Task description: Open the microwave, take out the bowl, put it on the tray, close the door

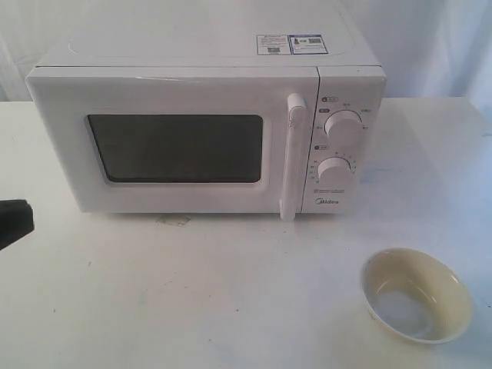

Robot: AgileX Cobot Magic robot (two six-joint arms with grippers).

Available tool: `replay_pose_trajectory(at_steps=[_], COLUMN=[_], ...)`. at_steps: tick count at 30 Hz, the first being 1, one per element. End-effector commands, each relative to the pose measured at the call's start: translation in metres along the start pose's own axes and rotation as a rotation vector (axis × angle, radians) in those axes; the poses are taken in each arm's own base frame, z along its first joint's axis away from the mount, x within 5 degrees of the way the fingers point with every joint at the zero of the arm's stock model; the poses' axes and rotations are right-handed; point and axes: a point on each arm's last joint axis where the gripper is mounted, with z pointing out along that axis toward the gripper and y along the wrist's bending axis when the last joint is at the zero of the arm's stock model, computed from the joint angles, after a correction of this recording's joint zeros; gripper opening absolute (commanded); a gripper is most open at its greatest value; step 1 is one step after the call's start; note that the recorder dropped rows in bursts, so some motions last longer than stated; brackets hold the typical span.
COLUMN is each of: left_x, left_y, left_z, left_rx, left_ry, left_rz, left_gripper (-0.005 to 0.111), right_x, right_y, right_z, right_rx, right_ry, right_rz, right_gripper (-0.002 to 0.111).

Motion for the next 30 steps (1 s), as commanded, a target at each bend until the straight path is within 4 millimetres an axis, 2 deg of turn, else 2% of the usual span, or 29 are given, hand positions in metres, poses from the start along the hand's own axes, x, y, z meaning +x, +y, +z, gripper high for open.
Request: replay_pose_trajectory(at_steps=[1,11,16,21,25,28,30], left_x=[0.01,0.031,0.04,0.039,0.04,0.046,0.052], left_y=[-0.004,-0.015,-0.014,-0.008,-0.007,-0.002,0.005], left_z=[-0.012,-0.037,-0.041,-0.042,-0.042,-0.042,-0.043], left_rx=[-0.071,-0.181,-0.225,-0.287,-0.312,-0.364,-0.436], left_ry=[-0.1,-0.277,-0.32,-0.343,-0.337,-0.26,-0.198], left_rz=[-0.023,0.09,0.104,0.093,0.113,0.136,0.081], left_gripper=[0.0,0.0,0.0,0.0,0.0,0.0,0.0], right_x=[0.001,0.001,0.001,0.001,0.001,0.001,0.001], right_y=[-0.001,-0.001,-0.001,-0.001,-0.001,-0.001,-0.001], right_z=[0.0,0.0,0.0,0.0,0.0,0.0,0.0], right_rx=[0.008,0.008,0.008,0.008,0.008,0.008,0.008], right_ry=[-0.002,-0.002,-0.002,-0.002,-0.002,-0.002,-0.002], right_rz=[-0.004,-0.004,-0.004,-0.004,-0.004,-0.004,-0.004], right_gripper=[0.0,0.0,0.0,0.0,0.0,0.0,0.0])
